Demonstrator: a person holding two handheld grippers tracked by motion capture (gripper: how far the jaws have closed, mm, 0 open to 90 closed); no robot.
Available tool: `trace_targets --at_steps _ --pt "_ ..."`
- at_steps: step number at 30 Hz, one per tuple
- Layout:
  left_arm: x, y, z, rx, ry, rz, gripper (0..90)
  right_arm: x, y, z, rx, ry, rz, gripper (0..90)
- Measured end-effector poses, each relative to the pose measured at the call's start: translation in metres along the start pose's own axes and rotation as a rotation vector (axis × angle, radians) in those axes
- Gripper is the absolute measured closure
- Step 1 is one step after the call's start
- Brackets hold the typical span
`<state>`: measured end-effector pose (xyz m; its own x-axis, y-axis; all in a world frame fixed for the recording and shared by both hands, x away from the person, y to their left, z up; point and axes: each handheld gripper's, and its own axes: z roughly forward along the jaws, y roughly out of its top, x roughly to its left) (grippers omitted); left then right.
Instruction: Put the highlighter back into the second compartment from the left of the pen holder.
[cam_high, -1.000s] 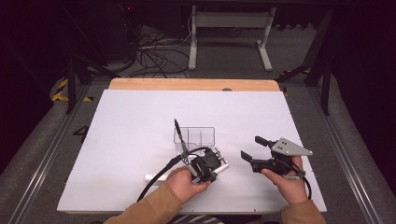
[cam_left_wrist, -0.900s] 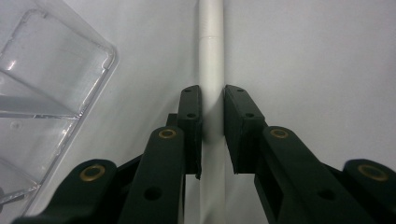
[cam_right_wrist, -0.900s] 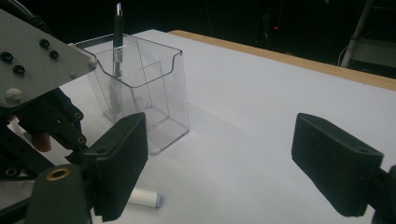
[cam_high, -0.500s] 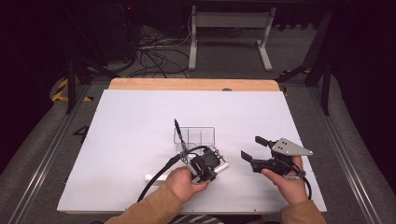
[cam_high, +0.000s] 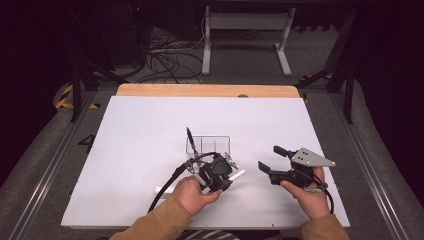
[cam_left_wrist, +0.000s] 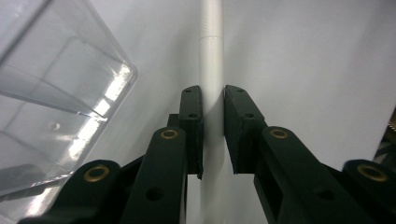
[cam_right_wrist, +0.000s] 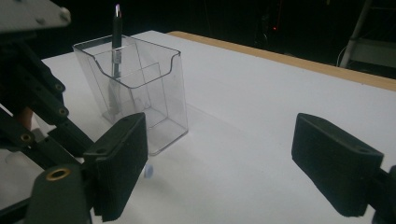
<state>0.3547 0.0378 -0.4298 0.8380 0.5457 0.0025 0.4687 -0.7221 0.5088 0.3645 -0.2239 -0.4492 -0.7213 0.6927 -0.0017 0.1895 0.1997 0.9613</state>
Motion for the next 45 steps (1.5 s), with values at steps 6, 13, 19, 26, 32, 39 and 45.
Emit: trace_targets --at_steps 6,13,19,26,32,39,45 --pt "-0.002 0.001 -0.013 -0.04 -0.001 0.009 78.4 0.0 -0.001 0.002 0.003 0.006 -0.001 18.9" --pt "-0.001 0.001 -0.021 -0.064 0.002 0.009 78.4 0.0 -0.001 0.002 0.006 0.004 0.002 18.9" --pt "-0.002 0.002 -0.027 -0.085 -0.004 0.022 78.3 0.0 -0.002 0.002 0.007 0.005 0.004 18.9" --pt "-0.006 0.005 -0.034 -0.097 -0.021 0.066 78.4 0.001 -0.002 0.003 0.006 0.006 0.004 18.9" --pt "0.002 0.005 -0.047 -0.171 -0.062 0.055 78.3 0.0 -0.002 0.003 0.007 0.007 -0.002 18.9" --pt "0.013 0.002 -0.061 -0.276 -0.077 0.034 78.3 0.001 -0.002 0.003 0.011 0.005 0.0 18.9" --pt "0.02 0.0 -0.067 -0.346 -0.087 0.014 78.3 0.001 -0.003 0.003 0.012 0.006 -0.001 18.9"
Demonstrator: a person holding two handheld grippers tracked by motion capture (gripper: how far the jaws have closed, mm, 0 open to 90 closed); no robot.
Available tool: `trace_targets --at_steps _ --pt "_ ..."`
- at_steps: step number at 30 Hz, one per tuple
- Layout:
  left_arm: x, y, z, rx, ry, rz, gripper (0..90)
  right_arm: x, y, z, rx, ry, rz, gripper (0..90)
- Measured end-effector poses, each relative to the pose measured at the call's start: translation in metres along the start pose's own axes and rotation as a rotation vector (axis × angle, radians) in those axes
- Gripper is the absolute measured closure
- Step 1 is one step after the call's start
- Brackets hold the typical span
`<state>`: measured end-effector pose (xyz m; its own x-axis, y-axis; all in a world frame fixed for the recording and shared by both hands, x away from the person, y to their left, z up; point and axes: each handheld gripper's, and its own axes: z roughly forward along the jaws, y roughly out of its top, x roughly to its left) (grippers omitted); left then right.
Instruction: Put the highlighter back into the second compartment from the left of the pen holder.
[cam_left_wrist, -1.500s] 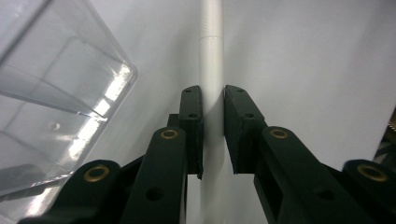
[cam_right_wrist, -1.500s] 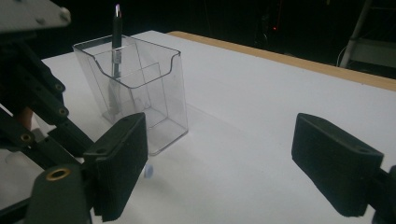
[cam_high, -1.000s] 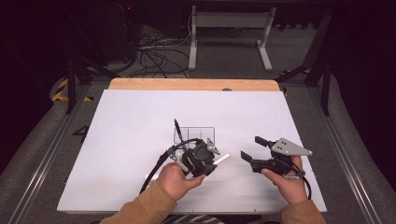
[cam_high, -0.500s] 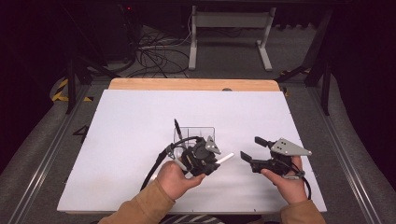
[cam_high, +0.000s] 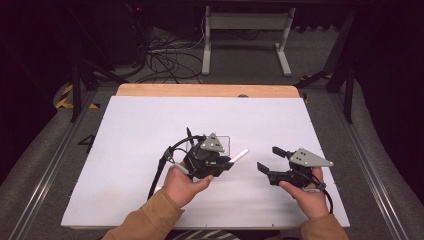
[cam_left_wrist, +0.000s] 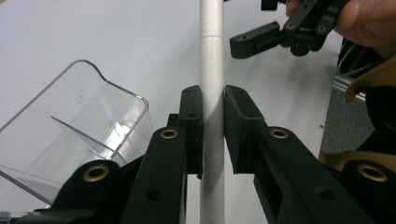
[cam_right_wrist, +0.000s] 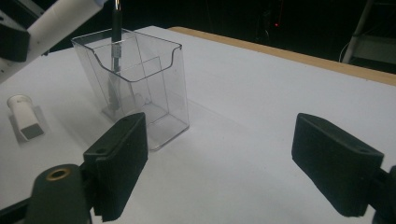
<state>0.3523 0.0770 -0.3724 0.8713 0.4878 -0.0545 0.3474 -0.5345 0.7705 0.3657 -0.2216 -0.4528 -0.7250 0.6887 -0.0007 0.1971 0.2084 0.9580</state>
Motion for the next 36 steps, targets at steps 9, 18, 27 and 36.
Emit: trace_targets --at_steps 9,18,27,36 --pt "0.008 -0.001 -0.011 -0.133 0.019 -0.004 78.3 0.0 0.0 -0.001 -0.003 0.0 0.001 18.9" --pt "0.017 -0.003 -0.014 -0.227 0.04 -0.002 78.3 0.0 0.0 -0.001 -0.003 -0.002 0.006 18.9" --pt "0.03 -0.006 -0.015 -0.307 0.047 -0.018 78.2 0.0 0.0 0.0 -0.001 -0.001 0.005 18.9" --pt "0.045 -0.011 -0.015 -0.398 0.059 -0.048 78.2 0.0 -0.001 0.0 0.004 0.001 0.002 18.9"
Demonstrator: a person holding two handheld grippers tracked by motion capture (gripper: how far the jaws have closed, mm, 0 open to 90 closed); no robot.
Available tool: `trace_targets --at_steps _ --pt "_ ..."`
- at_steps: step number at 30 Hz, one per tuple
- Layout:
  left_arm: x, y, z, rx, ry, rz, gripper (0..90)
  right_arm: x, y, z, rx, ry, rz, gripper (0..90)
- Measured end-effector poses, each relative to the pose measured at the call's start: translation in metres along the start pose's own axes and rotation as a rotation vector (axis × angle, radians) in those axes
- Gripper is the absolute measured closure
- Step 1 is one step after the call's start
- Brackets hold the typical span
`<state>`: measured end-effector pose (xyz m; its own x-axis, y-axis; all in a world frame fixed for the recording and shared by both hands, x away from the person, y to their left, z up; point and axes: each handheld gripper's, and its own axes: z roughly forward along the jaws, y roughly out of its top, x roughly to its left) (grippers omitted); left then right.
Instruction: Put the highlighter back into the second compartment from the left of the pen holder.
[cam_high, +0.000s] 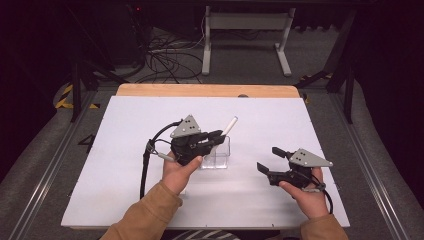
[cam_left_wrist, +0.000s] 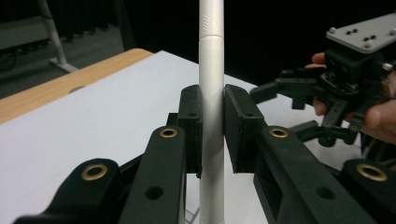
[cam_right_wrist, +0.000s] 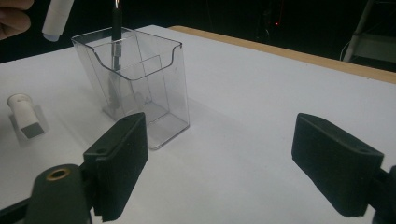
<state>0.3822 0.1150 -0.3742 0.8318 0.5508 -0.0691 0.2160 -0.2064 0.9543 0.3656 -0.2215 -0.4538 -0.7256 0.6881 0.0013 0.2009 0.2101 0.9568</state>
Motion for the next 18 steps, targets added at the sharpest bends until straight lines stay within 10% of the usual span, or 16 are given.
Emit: trace_targets --at_steps 18 --pt "0.021 -0.013 0.004 -0.109 0.042 -0.038 78.1 0.0 -0.001 0.001 0.002 0.004 0.0 18.9"
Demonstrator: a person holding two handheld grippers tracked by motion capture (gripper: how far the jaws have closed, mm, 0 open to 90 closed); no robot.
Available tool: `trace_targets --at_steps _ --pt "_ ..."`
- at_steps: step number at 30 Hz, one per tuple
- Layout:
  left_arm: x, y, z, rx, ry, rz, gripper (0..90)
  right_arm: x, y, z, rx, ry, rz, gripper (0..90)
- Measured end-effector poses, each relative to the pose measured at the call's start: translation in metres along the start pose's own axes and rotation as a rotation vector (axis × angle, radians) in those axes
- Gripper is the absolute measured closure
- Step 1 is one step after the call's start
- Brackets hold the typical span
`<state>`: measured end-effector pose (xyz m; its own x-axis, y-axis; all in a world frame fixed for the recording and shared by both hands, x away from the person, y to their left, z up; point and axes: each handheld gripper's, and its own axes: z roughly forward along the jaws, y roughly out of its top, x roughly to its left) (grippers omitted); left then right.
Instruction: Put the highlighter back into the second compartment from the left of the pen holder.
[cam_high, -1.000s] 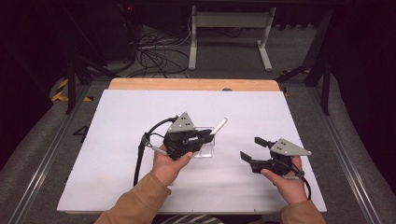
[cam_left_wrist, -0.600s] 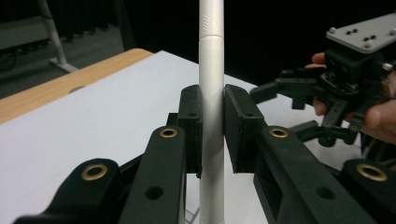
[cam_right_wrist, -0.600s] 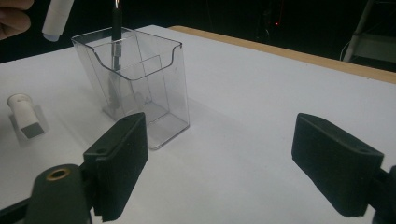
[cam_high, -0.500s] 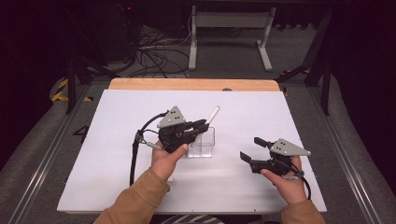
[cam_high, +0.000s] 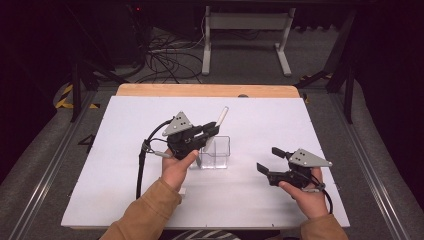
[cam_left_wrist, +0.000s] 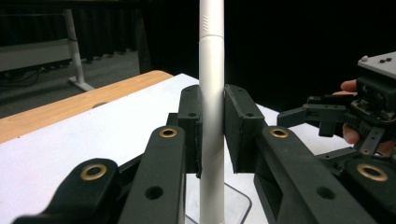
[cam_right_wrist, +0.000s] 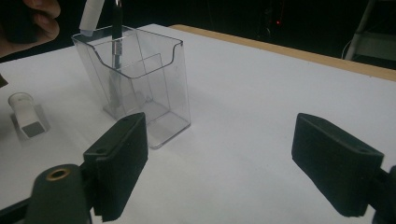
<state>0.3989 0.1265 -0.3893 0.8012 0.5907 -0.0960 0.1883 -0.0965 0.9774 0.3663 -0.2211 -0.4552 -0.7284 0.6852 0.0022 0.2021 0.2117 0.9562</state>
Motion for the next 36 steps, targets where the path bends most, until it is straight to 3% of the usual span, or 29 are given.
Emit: trace_targets --at_steps 9,14,29,36 --pt "0.005 -0.005 0.003 -0.025 0.016 -0.022 78.0 0.0 0.0 0.0 0.0 0.001 0.001 18.9" --pt "0.006 -0.006 0.005 -0.032 0.003 -0.033 78.1 0.0 0.0 0.0 0.001 0.002 0.002 18.9" --pt "0.007 -0.014 0.011 -0.007 -0.001 -0.018 77.9 0.001 0.0 0.0 0.0 -0.001 -0.004 18.9" --pt "0.009 -0.018 0.012 0.013 0.022 -0.014 77.8 0.001 0.0 0.0 -0.001 0.003 -0.003 18.9"
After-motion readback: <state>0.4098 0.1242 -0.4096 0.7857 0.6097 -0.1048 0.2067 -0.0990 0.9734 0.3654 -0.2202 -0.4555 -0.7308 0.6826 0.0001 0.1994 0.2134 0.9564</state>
